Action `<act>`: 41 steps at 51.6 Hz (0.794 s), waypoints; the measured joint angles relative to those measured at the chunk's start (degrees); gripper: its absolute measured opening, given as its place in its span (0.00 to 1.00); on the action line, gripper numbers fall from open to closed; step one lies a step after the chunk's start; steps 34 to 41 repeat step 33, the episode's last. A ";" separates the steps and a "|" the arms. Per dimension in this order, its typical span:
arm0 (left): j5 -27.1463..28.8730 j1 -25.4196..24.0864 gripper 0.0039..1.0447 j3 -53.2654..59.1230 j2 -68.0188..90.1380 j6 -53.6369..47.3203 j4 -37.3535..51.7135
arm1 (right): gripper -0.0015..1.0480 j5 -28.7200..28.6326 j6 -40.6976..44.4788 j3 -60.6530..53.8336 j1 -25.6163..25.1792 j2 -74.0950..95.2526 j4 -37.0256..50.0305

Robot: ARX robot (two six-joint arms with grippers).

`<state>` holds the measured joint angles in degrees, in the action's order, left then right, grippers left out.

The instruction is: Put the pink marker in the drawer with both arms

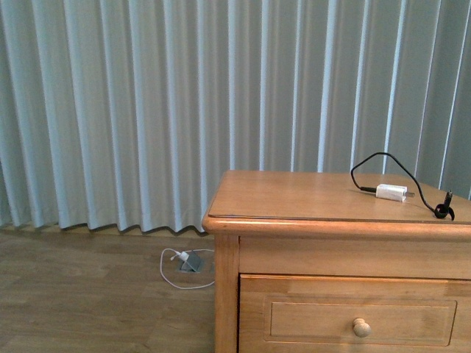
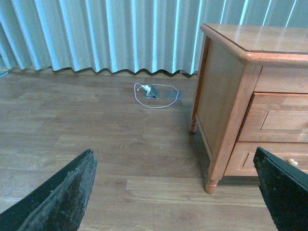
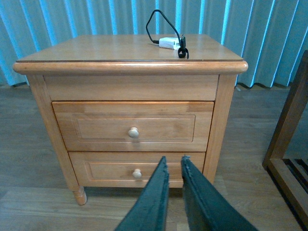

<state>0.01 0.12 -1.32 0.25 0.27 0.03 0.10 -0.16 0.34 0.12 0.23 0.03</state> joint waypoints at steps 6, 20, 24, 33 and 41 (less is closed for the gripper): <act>0.00 0.00 0.95 0.00 0.00 0.00 0.00 | 0.34 0.00 0.00 0.00 0.00 0.00 0.00; 0.00 0.00 0.95 0.00 0.00 0.00 0.00 | 0.82 0.00 0.00 0.00 0.00 0.00 0.00; 0.00 0.00 0.95 0.00 0.00 0.00 0.00 | 0.94 0.00 -0.04 0.00 0.00 0.00 0.00; 0.00 0.00 0.95 0.00 0.00 0.00 0.00 | 0.92 0.00 -0.02 0.00 0.00 0.00 0.00; 0.00 0.00 0.95 0.00 0.00 0.00 0.00 | 0.92 0.00 -0.02 0.00 0.00 0.00 0.00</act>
